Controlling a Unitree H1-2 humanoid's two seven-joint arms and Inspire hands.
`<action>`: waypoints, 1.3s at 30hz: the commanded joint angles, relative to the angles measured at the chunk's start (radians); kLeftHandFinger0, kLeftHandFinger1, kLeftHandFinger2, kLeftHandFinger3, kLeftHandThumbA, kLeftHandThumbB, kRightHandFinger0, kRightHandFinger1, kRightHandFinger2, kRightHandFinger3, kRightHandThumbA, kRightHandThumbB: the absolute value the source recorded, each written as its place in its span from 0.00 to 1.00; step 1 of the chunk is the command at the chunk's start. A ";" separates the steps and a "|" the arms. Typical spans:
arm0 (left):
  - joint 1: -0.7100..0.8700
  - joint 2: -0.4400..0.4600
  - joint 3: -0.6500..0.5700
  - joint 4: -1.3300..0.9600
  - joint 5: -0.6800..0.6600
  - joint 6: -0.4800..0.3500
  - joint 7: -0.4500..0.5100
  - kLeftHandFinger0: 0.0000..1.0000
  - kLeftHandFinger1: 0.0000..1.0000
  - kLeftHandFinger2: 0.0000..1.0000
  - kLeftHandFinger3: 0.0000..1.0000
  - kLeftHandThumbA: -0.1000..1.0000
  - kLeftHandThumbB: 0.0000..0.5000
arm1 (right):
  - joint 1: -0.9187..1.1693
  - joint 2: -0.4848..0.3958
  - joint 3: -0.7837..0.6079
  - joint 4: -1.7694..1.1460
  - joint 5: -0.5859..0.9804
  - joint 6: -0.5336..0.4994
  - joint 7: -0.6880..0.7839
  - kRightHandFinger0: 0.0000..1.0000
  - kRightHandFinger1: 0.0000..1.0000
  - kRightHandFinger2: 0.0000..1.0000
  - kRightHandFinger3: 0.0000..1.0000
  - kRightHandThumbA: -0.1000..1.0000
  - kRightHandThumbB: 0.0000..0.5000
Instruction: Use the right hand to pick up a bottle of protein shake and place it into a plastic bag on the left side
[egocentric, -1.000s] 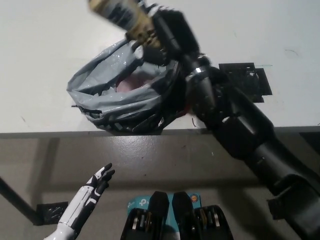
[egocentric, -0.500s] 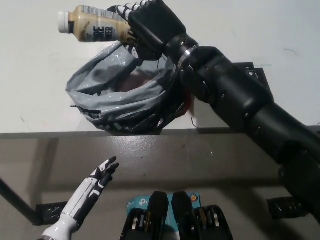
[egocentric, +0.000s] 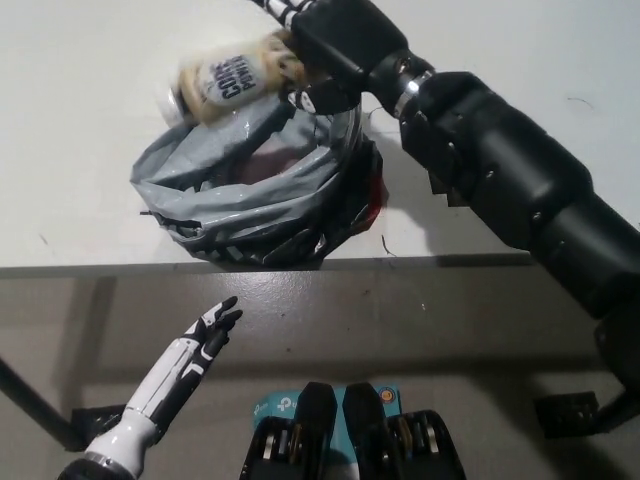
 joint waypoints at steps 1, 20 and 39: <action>-0.027 0.020 -0.004 -0.032 -0.003 0.017 -0.021 1.00 1.00 1.00 1.00 0.99 0.38 | -0.012 -0.018 -0.055 -0.073 0.062 0.000 0.107 1.00 1.00 1.00 1.00 0.93 0.83; -0.103 0.012 0.011 0.005 -0.009 -0.006 -0.020 1.00 1.00 1.00 1.00 1.00 0.34 | 0.032 -0.194 -0.485 -0.635 0.422 0.091 0.270 1.00 1.00 1.00 1.00 1.00 0.80; -0.207 -0.026 0.058 0.094 -0.021 -0.087 0.036 1.00 1.00 1.00 1.00 1.00 0.34 | 0.968 -0.038 -0.636 -1.457 0.683 -0.076 0.029 1.00 1.00 1.00 1.00 1.00 0.47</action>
